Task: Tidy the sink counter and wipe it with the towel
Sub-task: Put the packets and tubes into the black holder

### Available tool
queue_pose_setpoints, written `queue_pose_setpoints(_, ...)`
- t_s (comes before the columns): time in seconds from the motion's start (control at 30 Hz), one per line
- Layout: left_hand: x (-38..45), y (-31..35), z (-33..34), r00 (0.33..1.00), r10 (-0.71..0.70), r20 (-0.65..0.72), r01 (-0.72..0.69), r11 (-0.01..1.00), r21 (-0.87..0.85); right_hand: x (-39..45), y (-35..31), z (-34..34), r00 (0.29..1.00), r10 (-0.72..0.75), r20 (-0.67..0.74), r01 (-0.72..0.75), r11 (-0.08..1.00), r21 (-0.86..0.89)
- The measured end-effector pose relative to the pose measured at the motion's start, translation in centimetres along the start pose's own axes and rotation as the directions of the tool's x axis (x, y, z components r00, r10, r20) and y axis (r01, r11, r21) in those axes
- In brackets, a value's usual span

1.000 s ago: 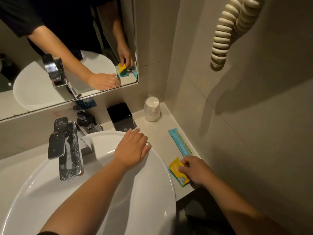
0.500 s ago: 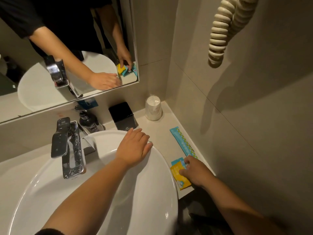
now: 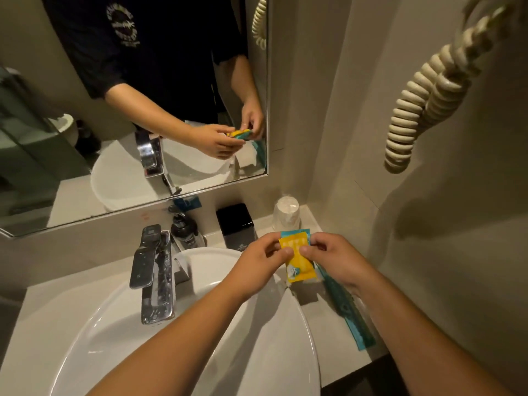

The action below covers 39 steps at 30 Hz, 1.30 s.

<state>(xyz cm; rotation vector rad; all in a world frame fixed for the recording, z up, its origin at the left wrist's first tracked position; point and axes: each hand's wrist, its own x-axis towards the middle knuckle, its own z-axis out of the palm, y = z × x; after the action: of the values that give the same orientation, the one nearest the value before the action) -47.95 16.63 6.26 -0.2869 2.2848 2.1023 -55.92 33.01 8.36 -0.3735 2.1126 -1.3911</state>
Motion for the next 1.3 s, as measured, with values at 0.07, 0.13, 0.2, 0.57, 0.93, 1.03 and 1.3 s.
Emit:
queue_pose_setpoints(0.07,0.2,0.7,-0.6,0.998,0.013,-0.067,-0.015,0.999,-0.031,1.3,-0.8,0.1,0.999,-0.033,0.02,0.034,0.999,-0.042)
queue_pose_setpoints(0.13,0.8,1.0,-1.4,0.992,0.027,-0.125,-0.031,0.999,-0.026,2.4,-1.4,0.2,0.997,-0.072,0.037,0.075,0.993,-0.095)
queue_pose_setpoints(0.2,1.3,1.0,-2.2,0.981,0.038,-0.189,-0.037,0.999,0.011,3.5,-2.1,0.3,0.993,-0.103,0.052,0.11,0.98,-0.166)
queue_pose_setpoints(0.57,4.6,1.3,-5.2,0.826,0.126,-0.55,0.074,0.942,0.327,10.8,-6.4,2.6,0.947,-0.308,0.097,0.319,0.844,-0.432)
queue_pose_setpoints(0.93,7.0,-1.2,-7.9,0.676,0.123,-0.726,0.233,0.9,0.369,14.4,-4.4,7.5,0.926,-0.374,-0.044,0.327,0.855,-0.402)
queue_pose_setpoints(1.03,7.3,-2.5,-8.2,0.658,0.034,-0.752,0.312,0.897,0.314,15.5,-3.9,8.2,0.943,-0.331,0.012,0.301,0.841,-0.449)
queue_pose_setpoints(1.3,9.2,-5.1,-8.6,0.589,-0.146,-0.794,0.538,0.805,0.251,18.4,-3.0,10.1,0.995,-0.089,0.046,0.1,0.817,-0.568)
